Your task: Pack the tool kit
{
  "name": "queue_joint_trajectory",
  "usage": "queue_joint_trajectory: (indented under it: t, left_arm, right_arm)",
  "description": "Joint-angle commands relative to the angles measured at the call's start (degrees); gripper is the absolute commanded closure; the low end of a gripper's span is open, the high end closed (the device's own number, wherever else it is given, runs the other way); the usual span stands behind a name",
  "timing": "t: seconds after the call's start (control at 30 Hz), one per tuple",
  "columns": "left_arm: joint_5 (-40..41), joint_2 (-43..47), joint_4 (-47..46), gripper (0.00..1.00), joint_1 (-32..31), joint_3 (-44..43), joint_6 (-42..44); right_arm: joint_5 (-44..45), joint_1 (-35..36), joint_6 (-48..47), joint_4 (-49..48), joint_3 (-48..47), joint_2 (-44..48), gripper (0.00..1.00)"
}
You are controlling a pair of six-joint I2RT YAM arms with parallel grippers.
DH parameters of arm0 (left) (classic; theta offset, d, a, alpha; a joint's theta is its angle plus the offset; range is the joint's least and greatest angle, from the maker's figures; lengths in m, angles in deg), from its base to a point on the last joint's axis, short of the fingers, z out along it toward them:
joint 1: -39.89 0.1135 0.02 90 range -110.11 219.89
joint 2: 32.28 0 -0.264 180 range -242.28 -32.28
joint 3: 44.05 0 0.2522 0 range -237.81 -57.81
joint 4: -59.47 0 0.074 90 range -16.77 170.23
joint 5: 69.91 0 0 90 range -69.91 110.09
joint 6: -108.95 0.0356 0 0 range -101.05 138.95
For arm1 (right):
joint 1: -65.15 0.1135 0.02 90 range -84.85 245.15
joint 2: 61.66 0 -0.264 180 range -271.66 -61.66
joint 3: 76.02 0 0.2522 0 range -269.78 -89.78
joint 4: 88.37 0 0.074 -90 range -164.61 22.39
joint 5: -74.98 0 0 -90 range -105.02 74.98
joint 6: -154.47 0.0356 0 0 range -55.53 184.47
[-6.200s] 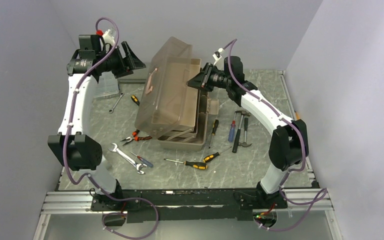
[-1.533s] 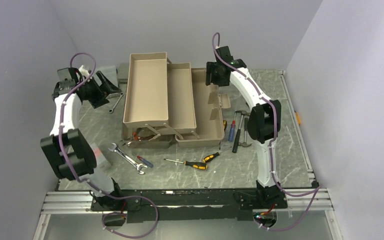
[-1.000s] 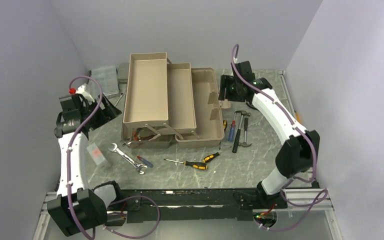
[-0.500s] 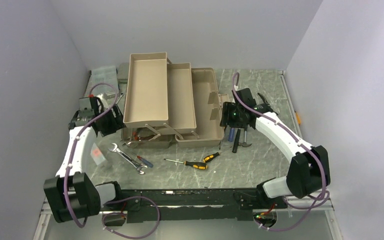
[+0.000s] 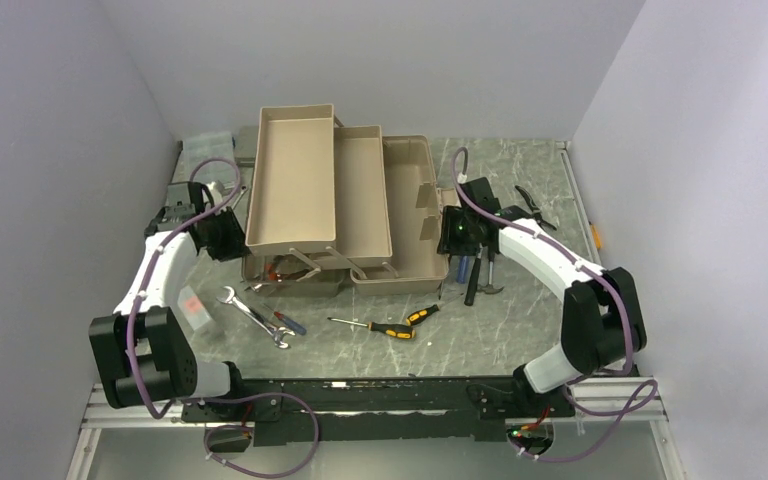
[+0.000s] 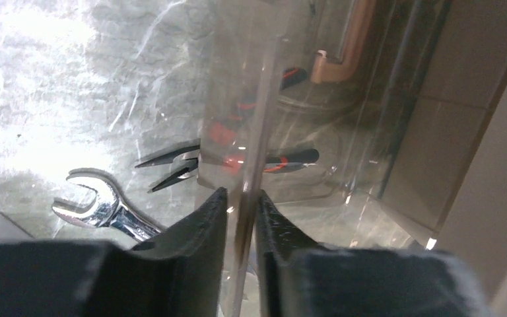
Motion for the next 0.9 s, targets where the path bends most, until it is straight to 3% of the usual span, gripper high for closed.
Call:
queue_joint_trajectory:
  t: [0.0, 0.07, 0.23, 0.87]
  left_arm:
    - [1.00, -0.67, -2.02, 0.87, -0.61, -3.01, 1.04]
    - [-0.01, -1.02, -1.64, 1.00, -1.62, -3.96, 1.39]
    - [1.35, -0.81, -0.63, 1.00, -5.71, -6.88, 0.67]
    - [0.84, -5.52, -5.78, 1.00, -17.79, -11.80, -6.10]
  right_arm:
    - [-0.26, 0.34, 0.16, -2.75, -2.26, -2.15, 0.70]
    - [-0.40, 0.36, 0.27, -3.15, -2.50, -2.38, 0.78]
    - [0.88, 0.26, -0.05, -2.34, -3.45, -2.34, 1.00]
    - [2.95, -6.76, -2.81, 0.46, 0.56, 3.19, 1.00]
